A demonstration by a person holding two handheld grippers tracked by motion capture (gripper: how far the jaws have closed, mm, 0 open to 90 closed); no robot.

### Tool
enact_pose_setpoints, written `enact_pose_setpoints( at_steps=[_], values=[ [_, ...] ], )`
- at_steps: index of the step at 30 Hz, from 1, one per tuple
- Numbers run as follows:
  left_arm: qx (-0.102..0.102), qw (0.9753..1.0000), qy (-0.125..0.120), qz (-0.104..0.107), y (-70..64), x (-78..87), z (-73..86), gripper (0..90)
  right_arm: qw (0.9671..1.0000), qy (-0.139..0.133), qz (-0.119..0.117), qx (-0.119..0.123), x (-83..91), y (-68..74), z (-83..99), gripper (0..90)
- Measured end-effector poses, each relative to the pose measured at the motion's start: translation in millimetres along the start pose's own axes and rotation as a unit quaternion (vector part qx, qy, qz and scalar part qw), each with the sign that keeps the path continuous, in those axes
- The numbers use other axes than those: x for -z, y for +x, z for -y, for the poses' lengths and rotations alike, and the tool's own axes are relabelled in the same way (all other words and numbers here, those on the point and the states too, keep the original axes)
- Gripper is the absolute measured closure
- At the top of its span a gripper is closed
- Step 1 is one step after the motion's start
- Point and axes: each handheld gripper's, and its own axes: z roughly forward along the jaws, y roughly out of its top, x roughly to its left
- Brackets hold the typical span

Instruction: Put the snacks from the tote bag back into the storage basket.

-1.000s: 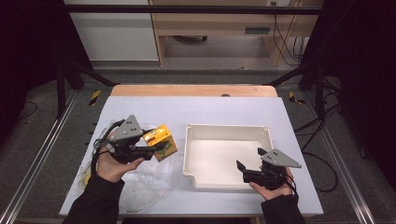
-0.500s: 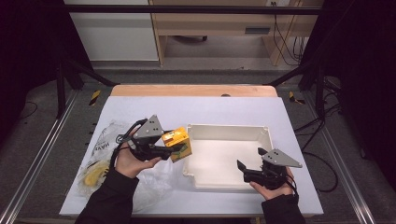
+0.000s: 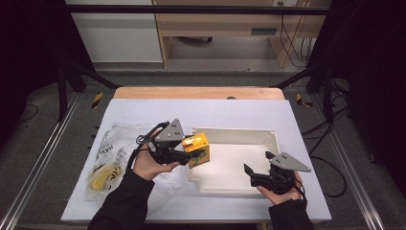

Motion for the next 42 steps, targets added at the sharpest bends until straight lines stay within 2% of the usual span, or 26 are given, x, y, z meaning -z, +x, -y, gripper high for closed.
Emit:
enact_pose_setpoints(
  at_steps=[8, 19, 20, 29, 32, 42],
  values=[
    [-0.008, 0.9999, 0.001, 0.013, 0.3, -6.0, 0.0, 50.6, 1.0, 0.001, 0.002, 0.002, -1.2, -0.7, 1.0, 12.0],
    [-0.029, 0.9984, 0.015, 0.046, -0.9, -18.3, 3.4, 50.5, 1.0, 0.002, 0.001, 0.003, -1.4, -1.0, 1.3, 12.0],
    [-0.026, 0.9983, 0.012, 0.05, -1.2, -19.8, 4.2, 50.5, 1.0, 0.001, 0.001, 0.003, -1.4, -1.0, 1.3, 12.1],
    [-0.034, 0.9961, 0.02, 0.079, -0.2, -31.3, 9.4, 50.5, 1.0, 0.004, 0.002, 0.004, -2.5, -0.7, 2.4, 12.1],
    [-0.044, 0.9954, 0.023, 0.082, -1.2, -36.1, 11.1, 50.5, 1.0, 0.003, 0.001, 0.003, -2.3, -0.8, 2.2, 12.1],
    [-0.054, 0.9934, 0.026, 0.098, 4.5, -47.2, 19.1, 50.4, 1.0, 0.005, 0.001, 0.0, -3.3, -1.3, 3.5, 12.2]
  ],
)
